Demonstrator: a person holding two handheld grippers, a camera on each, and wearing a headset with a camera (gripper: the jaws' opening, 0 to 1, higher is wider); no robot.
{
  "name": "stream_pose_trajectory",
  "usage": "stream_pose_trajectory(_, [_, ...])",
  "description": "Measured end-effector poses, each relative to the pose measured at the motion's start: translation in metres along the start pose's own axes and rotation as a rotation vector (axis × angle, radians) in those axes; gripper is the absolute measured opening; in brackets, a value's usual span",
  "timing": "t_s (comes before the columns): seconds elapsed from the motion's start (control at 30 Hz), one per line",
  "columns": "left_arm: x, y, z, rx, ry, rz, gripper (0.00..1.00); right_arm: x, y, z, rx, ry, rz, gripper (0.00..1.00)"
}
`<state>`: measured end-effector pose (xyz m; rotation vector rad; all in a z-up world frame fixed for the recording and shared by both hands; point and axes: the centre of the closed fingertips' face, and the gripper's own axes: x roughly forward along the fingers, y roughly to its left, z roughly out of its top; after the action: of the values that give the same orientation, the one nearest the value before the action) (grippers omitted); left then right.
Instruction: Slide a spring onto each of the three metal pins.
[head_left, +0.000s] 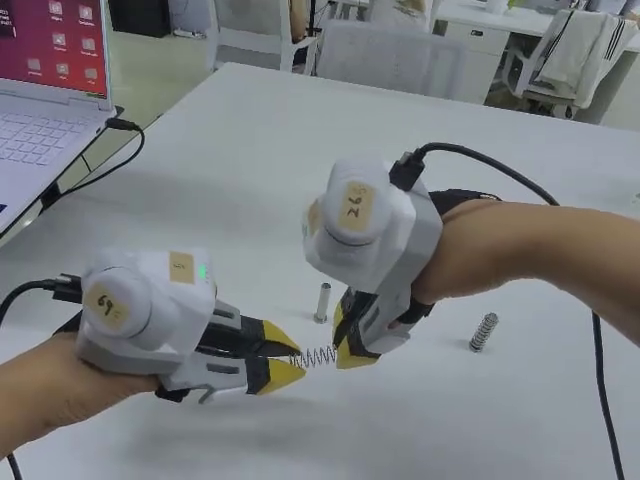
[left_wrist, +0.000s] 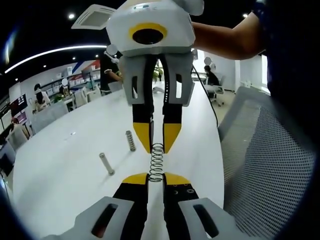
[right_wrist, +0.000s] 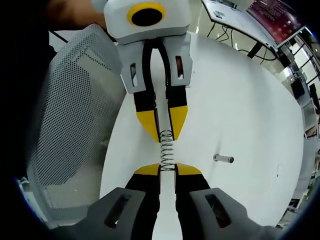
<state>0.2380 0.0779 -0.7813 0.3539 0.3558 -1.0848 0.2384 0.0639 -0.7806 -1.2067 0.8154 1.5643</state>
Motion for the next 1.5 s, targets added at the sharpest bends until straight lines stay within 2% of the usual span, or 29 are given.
stream_pose_trajectory(0.3, [0.000, 0.000, -0.002, -0.006, 0.007, 0.004, 0.02, -0.010, 0.000, 0.013, 0.001, -0.057, -0.009, 0.08])
stream_pose_trajectory(0.83, [0.001, 0.000, 0.001, -0.010, -0.012, 0.002, 0.02, -0.020, 0.002, 0.038, -0.034, -0.108, -0.023, 0.07])
stream_pose_trajectory(1.17, [0.000, 0.000, 0.002, -0.008, -0.011, 0.006, 0.02, -0.018, 0.002, 0.041, -0.034, -0.110, -0.021, 0.08])
stream_pose_trajectory(1.5, [-0.001, 0.002, -0.003, -0.021, -0.014, 0.007, 0.01, -0.016, 0.002, 0.039, -0.010, -0.114, -0.007, 0.08])
